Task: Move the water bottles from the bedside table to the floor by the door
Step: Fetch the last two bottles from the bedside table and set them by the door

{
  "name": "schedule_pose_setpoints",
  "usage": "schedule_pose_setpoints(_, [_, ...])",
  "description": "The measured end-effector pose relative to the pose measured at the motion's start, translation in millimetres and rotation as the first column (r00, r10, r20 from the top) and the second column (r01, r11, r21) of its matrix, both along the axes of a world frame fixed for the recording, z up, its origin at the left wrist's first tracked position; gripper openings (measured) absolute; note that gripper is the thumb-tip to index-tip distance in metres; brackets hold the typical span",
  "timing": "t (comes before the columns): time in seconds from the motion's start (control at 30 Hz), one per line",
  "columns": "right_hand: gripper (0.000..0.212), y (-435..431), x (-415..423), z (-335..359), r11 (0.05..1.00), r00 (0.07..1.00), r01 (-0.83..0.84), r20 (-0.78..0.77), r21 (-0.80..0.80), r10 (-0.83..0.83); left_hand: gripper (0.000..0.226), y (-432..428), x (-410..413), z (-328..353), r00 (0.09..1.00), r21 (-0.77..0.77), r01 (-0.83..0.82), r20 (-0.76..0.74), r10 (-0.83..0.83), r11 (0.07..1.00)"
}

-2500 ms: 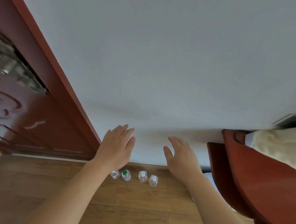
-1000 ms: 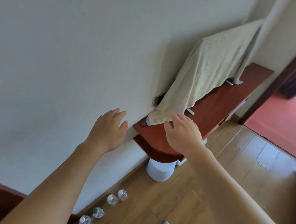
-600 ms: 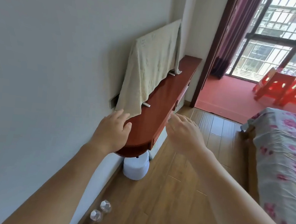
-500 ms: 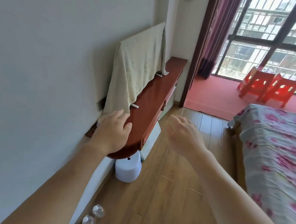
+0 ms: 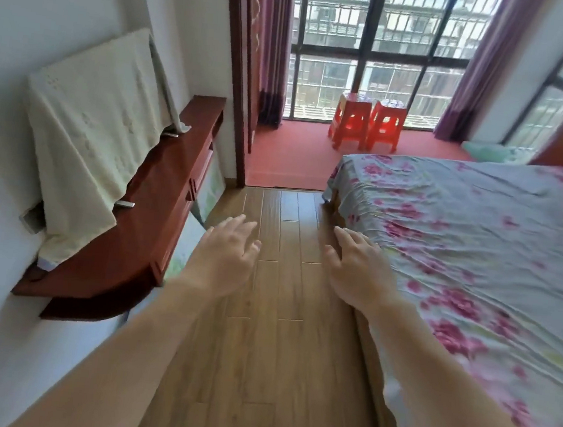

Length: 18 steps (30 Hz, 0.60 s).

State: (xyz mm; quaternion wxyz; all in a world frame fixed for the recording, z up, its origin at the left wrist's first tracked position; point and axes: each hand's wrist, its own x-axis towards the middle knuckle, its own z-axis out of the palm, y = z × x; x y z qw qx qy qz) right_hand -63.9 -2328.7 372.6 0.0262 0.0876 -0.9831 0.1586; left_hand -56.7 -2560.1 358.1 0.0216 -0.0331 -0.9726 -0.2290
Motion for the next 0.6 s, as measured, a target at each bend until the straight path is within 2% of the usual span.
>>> schedule_pose_setpoints(0.13, [0.047,62.5,18.2,0.2,0.985,0.985,0.166,-0.053,0.046,-0.163,0.052,64.6,-10.7,-2.8,0.991,-0.006,0.131,-0.003,-0.131,0.991])
schedule_pose_setpoints(0.33, [0.05,129.7,44.3,-2.7,0.931,0.932,0.361,-0.006,0.051,-0.361,0.053,134.9,-34.4,-9.8,0.94,-0.013,0.34,0.028,-0.34,0.94])
schedule_pose_setpoints(0.43, [0.052,150.5,61.7,-3.1,0.871,0.871,0.49,0.012,0.028,-0.49,0.052,167.8,-44.2,-4.9,0.889,-0.001,0.459,0.017,-0.458,0.889])
schedule_pose_setpoints(0.6, [0.053,179.9,101.7,1.3,0.736,0.736,0.676,0.016,0.037,-0.677,0.05,224.5,-49.7,6.0,0.751,-0.023,0.659,-0.015,-0.66,0.751])
